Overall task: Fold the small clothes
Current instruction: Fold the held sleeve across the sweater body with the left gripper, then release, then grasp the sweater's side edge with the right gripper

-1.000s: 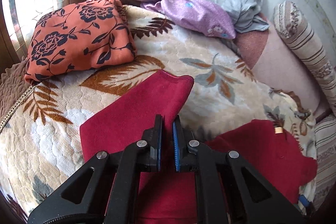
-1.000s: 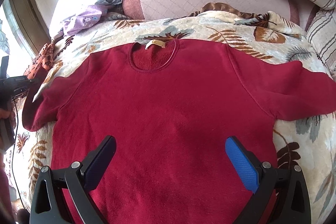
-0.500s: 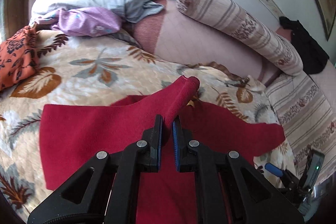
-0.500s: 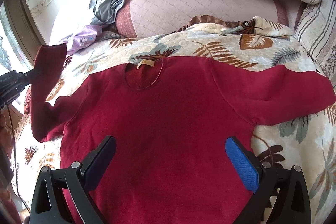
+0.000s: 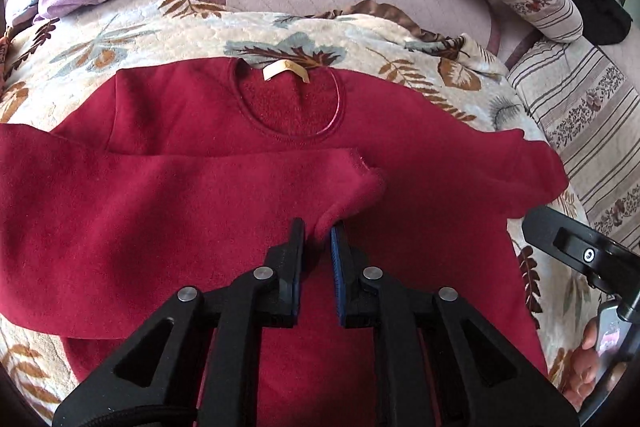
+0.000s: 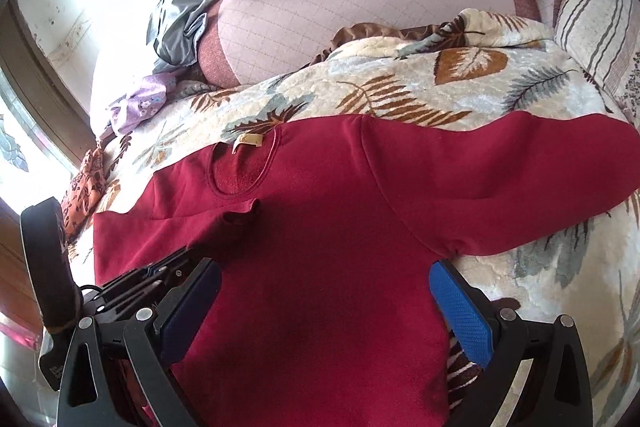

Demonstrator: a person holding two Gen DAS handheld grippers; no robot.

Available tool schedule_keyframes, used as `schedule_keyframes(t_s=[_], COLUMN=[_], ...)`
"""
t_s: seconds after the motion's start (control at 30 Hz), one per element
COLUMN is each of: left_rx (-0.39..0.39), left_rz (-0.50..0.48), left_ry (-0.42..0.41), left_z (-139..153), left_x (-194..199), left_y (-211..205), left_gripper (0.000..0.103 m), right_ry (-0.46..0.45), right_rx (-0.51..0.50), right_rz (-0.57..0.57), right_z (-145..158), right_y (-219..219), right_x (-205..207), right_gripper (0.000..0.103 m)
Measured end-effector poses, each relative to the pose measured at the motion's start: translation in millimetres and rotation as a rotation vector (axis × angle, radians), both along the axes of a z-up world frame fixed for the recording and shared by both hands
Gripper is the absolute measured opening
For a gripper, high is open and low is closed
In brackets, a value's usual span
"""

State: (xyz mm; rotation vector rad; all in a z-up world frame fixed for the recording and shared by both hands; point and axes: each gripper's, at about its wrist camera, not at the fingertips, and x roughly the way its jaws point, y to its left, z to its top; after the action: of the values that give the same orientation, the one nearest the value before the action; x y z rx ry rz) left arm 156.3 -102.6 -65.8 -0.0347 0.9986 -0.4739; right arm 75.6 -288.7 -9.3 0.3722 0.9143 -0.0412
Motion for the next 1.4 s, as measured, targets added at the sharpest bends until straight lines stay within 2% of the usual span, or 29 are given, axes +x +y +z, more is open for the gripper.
schedule_keyframes(t_s=[0.03,0.1,0.2,0.3,0.37,0.43,0.5,0.57,0.6,0.67,0.7,0.8,0.87,1.03,1.17,1.23,1.33,1.37,1.4], left_rx=[0.011,0.009,0.029,0.059,0.082,0.102,0.11,0.08,0.064,0.05,0.048,0.039,0.037,0.032,0.047,0.034,0.033,0.038,0.046], left_rz=[0.005,0.018,0.048,0.079,0.118,0.164,0.217,0.269,0.292,0.34,0.361,0.396,0.41,0.419,0.411,0.409,0.406,0.402,0.397], left_ry=[0.004,-0.034,-0.114,-0.159,-0.168,-0.177,-0.165,-0.139,-0.126,-0.117,-0.119,-0.121,-0.126,-0.126,-0.118,-0.108,-0.112,-0.115,-0.118], left_z=[3,15,34,44,48,48,47,45,44,44,45,47,48,47,41,40,41,42,43], left_x=[-2,-9,-23,-30,-32,-31,-29,-25,-23,-20,-20,-17,-16,-14,-12,-11,-12,-13,-13], left_y=[4,17,42,71,92,115,137,161,171,187,193,204,205,203,195,193,190,189,189], left_gripper=[0.027,0.048,0.063,0.064,0.064,0.064,0.064,0.064,0.064,0.064,0.064,0.064,0.064,0.064,0.064,0.064,0.064,0.064,0.064], right_ry=[0.0,-0.008,-0.013,-0.001,0.015,0.033,0.054,0.074,0.083,0.093,0.074,0.043,0.016,-0.096,-0.145,-0.114,-0.048,-0.025,-0.011], right_rx=[0.006,0.008,0.015,0.023,-0.008,-0.055,-0.086,-0.102,-0.103,-0.113,-0.131,-0.192,-0.202,-0.199,-0.21,-0.192,-0.095,-0.085,-0.088], right_rz=[0.012,0.044,0.101,0.156,0.177,0.194,0.211,0.224,0.229,0.235,0.238,0.264,0.265,0.184,0.097,0.083,0.133,0.15,0.171], right_z=[-2,-5,-9,-16,-22,-32,-40,-51,-55,-62,-61,-56,-47,-4,21,20,1,-8,-16], right_y=[2,7,21,39,52,64,72,78,82,88,91,102,102,74,40,25,25,32,39], right_x=[2,9,21,35,46,58,69,79,83,88,88,87,84,68,55,55,61,63,66], right_gripper=[0.103,0.103,0.097,0.095,0.093,0.086,0.074,0.064,0.052,0.038,0.028,0.01,0.005,0.004,0.004,0.004,0.009,0.017,0.043])
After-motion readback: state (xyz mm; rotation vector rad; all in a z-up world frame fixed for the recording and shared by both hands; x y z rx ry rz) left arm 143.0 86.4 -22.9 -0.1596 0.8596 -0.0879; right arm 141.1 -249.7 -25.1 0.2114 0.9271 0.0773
